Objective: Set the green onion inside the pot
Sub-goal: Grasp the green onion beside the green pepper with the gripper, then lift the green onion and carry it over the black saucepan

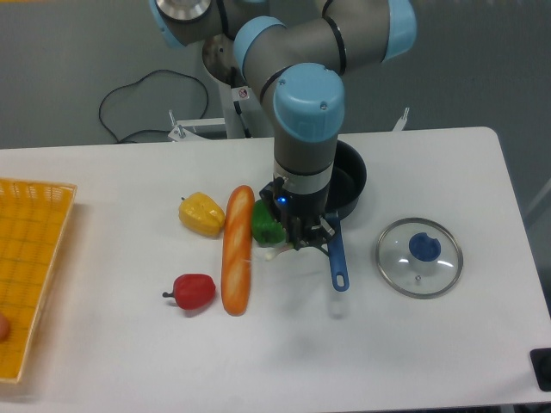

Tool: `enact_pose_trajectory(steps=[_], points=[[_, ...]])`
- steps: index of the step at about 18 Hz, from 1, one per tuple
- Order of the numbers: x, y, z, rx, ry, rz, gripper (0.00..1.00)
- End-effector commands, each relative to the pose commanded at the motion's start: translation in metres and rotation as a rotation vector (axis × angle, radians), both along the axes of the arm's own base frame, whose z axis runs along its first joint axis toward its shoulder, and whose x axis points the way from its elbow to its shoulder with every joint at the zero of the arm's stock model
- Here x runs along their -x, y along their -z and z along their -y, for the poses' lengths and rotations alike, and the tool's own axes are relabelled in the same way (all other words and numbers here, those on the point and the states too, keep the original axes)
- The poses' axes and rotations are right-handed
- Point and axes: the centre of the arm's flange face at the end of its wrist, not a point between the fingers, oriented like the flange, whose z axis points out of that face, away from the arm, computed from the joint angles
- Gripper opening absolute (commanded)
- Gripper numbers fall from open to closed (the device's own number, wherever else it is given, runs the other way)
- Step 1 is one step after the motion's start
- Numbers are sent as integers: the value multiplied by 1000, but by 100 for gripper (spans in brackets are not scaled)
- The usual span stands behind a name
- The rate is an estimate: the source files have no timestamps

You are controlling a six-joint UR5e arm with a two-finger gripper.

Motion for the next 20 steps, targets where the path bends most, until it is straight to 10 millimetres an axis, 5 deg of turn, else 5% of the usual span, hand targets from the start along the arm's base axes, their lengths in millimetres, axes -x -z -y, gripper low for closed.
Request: enact_pose_trajectory(steps=[11,20], points=[[-54,-47,13,-25,46,-7,23],[-59,-70,36,-19,107,-3,23]])
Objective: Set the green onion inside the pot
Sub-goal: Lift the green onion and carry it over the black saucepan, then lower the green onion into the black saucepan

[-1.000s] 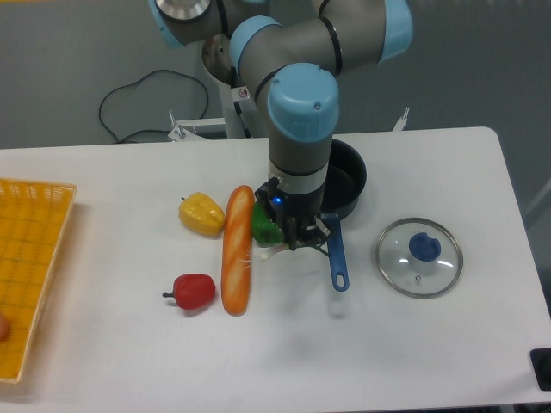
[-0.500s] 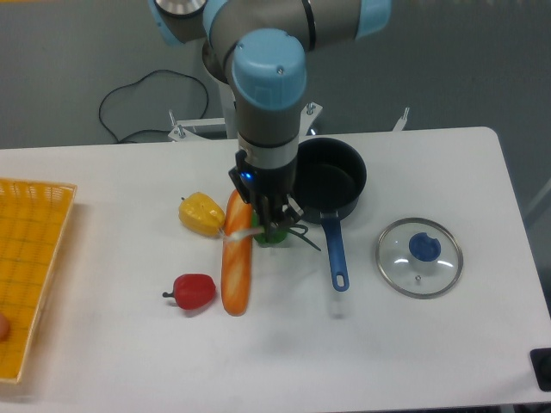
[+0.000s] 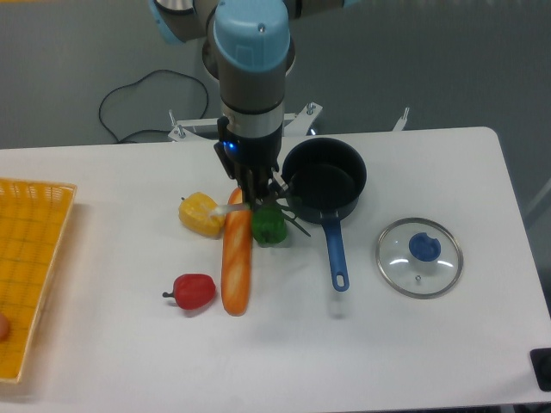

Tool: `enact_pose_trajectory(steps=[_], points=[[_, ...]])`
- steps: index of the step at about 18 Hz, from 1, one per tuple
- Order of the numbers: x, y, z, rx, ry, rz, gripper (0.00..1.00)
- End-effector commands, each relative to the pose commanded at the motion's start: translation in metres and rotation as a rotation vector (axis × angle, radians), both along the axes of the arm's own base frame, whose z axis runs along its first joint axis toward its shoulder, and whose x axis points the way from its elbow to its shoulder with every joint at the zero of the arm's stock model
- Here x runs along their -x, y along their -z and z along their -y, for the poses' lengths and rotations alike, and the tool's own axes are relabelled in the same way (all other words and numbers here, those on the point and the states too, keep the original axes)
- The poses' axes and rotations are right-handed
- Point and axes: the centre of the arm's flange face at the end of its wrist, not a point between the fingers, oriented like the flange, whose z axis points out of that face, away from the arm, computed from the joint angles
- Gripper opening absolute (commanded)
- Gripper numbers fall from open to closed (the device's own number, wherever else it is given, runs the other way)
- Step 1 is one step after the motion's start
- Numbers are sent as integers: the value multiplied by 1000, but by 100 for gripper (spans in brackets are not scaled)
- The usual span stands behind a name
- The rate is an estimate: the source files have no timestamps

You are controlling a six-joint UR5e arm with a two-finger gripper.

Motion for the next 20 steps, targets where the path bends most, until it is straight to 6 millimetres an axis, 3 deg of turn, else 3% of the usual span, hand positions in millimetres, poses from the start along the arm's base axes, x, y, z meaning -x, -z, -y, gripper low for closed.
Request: enact_pose_trajectory(steps=[8,12,20], points=[[19,8,43,57,100,46,23],[32,11,55,68,108,58,23],[55,43,78,89,129,96,23]])
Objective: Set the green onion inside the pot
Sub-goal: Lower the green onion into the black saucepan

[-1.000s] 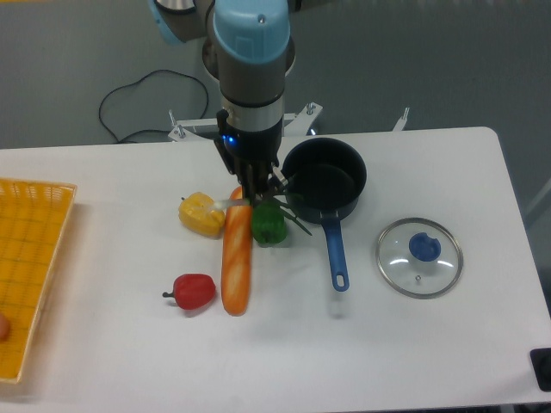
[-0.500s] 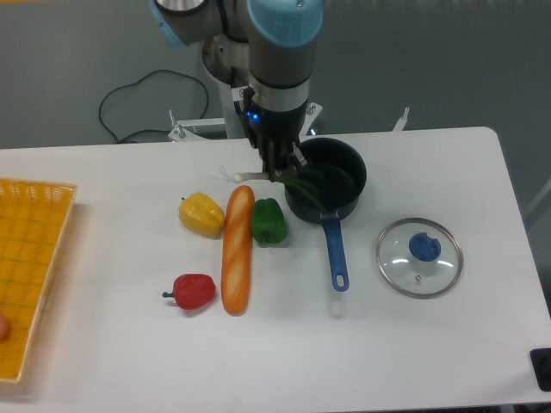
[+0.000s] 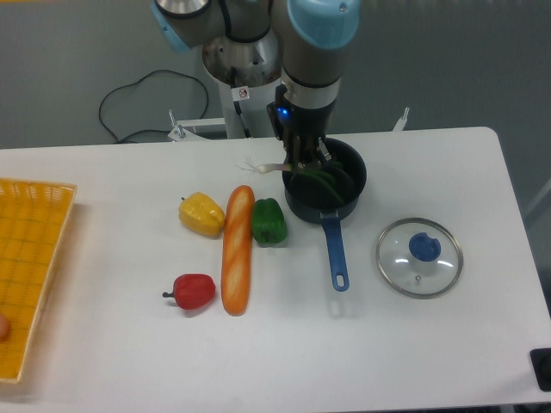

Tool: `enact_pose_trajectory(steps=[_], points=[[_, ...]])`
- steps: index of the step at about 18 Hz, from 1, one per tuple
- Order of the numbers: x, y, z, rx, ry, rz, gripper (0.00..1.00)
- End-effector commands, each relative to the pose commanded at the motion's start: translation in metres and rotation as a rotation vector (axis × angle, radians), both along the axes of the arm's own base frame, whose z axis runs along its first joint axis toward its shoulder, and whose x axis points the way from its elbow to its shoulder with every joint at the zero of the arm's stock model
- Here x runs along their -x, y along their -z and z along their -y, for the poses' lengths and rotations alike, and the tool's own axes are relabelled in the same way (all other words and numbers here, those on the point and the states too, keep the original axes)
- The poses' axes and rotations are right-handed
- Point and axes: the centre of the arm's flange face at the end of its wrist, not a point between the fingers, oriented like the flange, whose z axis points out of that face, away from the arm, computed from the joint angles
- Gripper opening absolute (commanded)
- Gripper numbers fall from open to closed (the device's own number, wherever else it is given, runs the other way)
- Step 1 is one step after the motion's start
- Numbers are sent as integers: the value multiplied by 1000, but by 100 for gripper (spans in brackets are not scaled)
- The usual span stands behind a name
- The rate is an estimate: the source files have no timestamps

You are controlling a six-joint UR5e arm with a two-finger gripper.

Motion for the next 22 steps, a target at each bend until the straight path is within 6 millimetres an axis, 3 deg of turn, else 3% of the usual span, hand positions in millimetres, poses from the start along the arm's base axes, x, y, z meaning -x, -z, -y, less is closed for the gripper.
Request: enact_pose_trajectory(steps=[9,22], points=[[13,19,3,7,6,20,23],[5,67,6,18,84,46,23]])
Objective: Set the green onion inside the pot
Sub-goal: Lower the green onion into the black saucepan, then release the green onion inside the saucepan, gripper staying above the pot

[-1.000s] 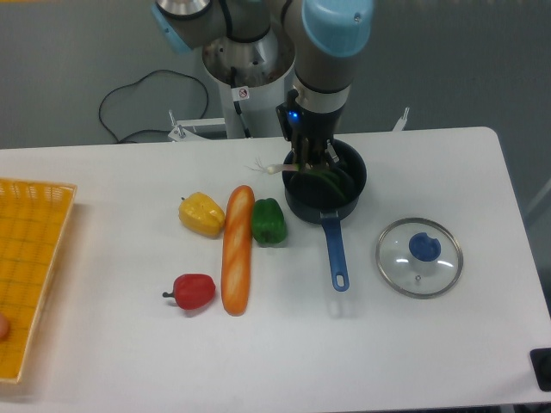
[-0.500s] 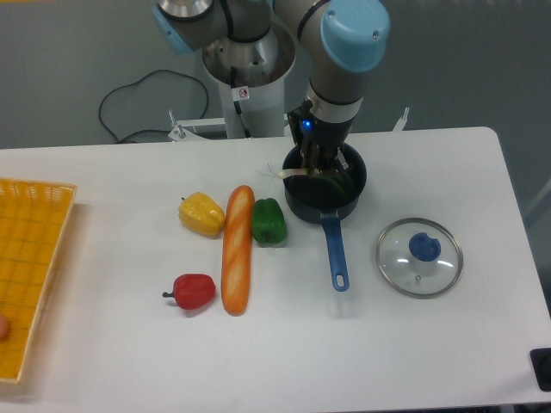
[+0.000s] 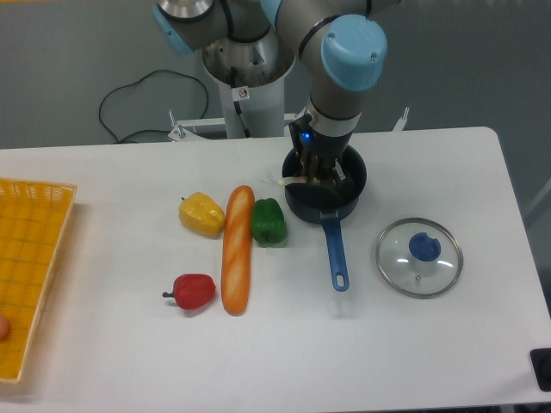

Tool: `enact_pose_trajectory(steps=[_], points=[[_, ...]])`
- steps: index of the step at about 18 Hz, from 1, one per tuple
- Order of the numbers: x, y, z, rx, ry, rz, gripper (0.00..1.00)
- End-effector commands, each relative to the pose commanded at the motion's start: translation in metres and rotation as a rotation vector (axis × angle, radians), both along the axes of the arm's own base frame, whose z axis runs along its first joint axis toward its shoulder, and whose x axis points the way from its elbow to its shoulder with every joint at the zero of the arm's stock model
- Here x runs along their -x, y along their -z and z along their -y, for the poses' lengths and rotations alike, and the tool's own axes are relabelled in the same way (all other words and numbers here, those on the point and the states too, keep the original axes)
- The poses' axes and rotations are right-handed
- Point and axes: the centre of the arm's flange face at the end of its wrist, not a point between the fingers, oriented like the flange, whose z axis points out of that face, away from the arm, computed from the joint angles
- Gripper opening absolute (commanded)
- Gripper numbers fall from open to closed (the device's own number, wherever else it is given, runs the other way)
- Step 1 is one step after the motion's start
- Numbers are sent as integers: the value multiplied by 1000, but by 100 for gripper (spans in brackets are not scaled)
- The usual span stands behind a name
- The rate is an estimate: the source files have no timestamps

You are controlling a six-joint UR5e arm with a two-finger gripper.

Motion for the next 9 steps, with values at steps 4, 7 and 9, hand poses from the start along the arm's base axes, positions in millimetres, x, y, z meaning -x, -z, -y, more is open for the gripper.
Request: enact_pose_trajectory(steps=[4,7,9], points=[[-7,9,1,-2,11,-5,24],[-10,12,1,3,14,0,25],[-11,14,1,5,16,4,26]])
